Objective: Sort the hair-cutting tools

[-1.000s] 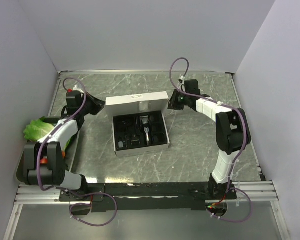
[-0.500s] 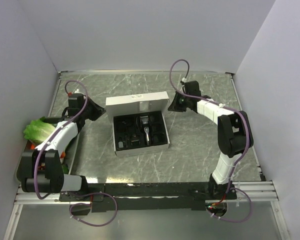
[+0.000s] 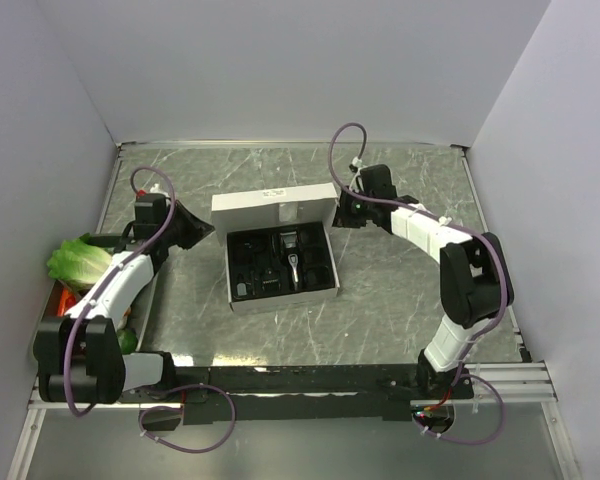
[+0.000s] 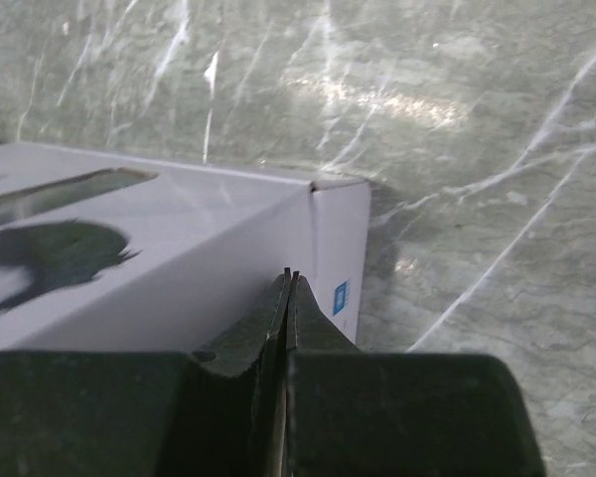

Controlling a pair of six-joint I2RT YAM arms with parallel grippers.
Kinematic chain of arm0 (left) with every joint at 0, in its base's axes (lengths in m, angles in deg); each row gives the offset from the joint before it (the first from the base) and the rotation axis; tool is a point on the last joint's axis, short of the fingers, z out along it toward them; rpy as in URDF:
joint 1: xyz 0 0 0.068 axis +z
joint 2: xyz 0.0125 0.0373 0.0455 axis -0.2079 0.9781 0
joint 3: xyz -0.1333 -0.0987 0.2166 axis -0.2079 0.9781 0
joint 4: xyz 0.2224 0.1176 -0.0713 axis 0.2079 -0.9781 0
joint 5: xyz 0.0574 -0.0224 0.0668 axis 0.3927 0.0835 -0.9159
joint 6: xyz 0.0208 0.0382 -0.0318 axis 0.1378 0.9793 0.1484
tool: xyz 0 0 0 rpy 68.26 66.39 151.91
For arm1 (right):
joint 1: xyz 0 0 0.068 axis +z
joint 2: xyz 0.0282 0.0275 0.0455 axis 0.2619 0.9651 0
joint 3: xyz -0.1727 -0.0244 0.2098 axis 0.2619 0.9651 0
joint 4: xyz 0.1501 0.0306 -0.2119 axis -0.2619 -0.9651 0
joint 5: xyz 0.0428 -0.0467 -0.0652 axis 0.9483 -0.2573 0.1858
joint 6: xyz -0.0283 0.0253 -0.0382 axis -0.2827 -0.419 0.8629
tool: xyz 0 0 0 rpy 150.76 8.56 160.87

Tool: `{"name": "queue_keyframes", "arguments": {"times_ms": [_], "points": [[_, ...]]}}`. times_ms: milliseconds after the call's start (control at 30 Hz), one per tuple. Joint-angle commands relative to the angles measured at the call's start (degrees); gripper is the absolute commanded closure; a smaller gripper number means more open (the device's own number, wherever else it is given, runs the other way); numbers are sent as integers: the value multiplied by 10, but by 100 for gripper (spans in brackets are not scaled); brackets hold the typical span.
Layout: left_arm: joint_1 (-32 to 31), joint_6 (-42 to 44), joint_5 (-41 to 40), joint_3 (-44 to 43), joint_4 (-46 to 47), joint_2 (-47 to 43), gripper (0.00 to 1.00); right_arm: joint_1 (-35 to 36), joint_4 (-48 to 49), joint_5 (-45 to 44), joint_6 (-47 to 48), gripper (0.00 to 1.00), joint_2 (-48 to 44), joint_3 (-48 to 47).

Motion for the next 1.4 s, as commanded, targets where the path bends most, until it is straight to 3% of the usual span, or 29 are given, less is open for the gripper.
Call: {"name": "queue_keyframes", "arguments": {"times_ms": [0,533,1133,1367], "points": [[-2,14,27,6,-3,-26,99,10,7,-6,14,100,-43,9],[-20,-12,59,40,56,-4,99,25,6,-14,15,100,-65,29],[-36,0,9,80,49,-31,99,33,26,-25,17,100,-71,75],[-36,3,-3,129,45,-67,99,44,23,-76,13,100,-109,114]]}}
